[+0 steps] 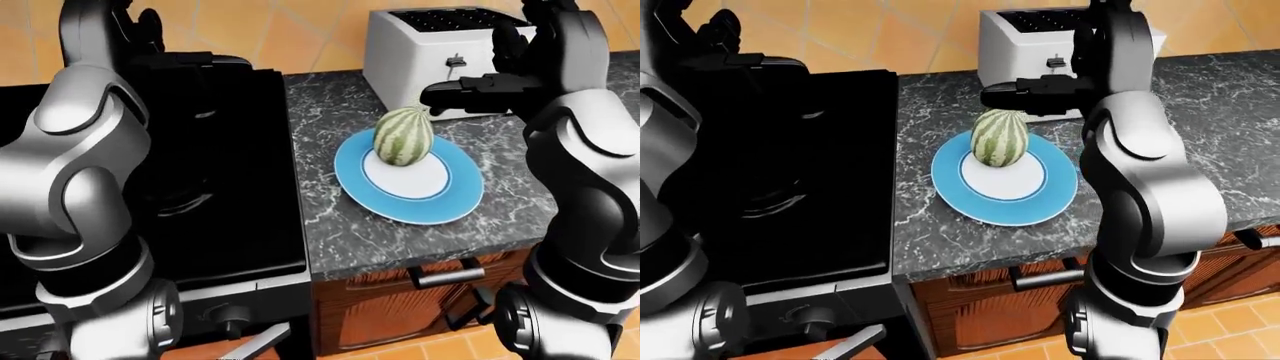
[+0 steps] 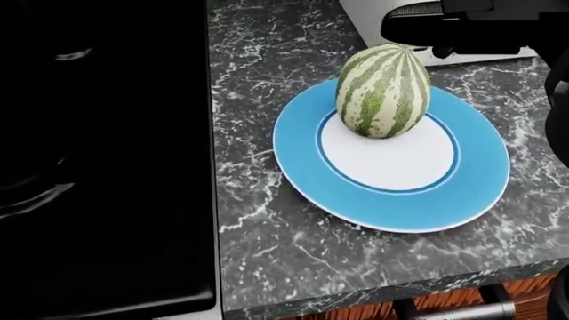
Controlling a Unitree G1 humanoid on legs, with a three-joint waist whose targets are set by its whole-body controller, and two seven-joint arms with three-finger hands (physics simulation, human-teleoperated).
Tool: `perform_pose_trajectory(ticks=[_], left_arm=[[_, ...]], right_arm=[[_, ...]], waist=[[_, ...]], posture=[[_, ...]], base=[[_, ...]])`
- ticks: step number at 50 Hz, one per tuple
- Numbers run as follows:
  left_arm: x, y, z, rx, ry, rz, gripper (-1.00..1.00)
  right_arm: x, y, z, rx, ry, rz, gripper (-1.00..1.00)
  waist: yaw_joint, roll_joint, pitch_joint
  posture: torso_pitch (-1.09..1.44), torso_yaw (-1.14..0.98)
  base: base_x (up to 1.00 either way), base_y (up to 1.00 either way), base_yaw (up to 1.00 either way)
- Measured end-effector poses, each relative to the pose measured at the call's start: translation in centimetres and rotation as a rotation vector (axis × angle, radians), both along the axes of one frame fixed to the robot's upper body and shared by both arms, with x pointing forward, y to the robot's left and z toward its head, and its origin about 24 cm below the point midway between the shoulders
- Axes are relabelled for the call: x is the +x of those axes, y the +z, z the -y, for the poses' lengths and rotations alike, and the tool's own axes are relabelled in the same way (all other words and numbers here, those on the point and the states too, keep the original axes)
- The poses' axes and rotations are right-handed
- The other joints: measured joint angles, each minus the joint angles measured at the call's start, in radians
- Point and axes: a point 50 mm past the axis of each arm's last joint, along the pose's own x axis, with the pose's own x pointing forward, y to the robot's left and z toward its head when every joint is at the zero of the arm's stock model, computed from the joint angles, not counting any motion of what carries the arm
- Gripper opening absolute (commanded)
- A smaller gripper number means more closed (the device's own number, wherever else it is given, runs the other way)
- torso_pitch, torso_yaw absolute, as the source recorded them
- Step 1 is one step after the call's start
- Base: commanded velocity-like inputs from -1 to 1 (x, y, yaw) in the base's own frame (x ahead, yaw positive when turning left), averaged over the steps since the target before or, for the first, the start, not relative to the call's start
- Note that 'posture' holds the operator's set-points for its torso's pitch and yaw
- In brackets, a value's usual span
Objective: Pick the squash from the plate and place it in the pan.
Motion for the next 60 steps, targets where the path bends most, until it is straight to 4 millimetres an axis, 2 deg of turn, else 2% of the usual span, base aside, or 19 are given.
perform_pose_trajectory(ticks=[26,32,40,46,60], left_arm=[[0.1,-0.1,0.0,0.000,-0.001,0.005,1.00],[0.1,-0.3,0.0,0.001,0.000,-0.005,1.00],[0.3,-0.3,-0.2,-0.002,0.004,-0.007,1.00],[0.2,-0.3,-0.4,-0.005,0.007,-0.004,1.00],[0.3,-0.3,-0.4,-0.005,0.006,-0.007,1.00]], right_arm=[[0.2,0.0,-0.3,-0.022,0.004,-0.003,1.00],[0.7,0.5,-0.2,-0.052,-0.001,0.001,1.00],[2.1,2.2,-0.9,-0.172,0.009,-0.018,1.00],[2.4,3.1,-0.5,-0.165,-0.003,-0.003,1.00],[3.2,1.0,-0.3,-0.079,-0.076,-0.028,1.00]], waist=[[0.006,-0.002,0.001],[0.005,-0.003,0.000],[0.004,-0.001,0.001],[0.007,-0.001,-0.001],[0.007,0.006,-0.005]], posture=[[0.00,0.00],[0.00,0.00],[0.00,0.00],[0.00,0.00],[0.00,0.00]], base=[[0.00,0.00,0.00],[0.00,0.00,0.00],[0.00,0.00,0.00],[0.00,0.00,0.00],[0.00,0.00,0.00]])
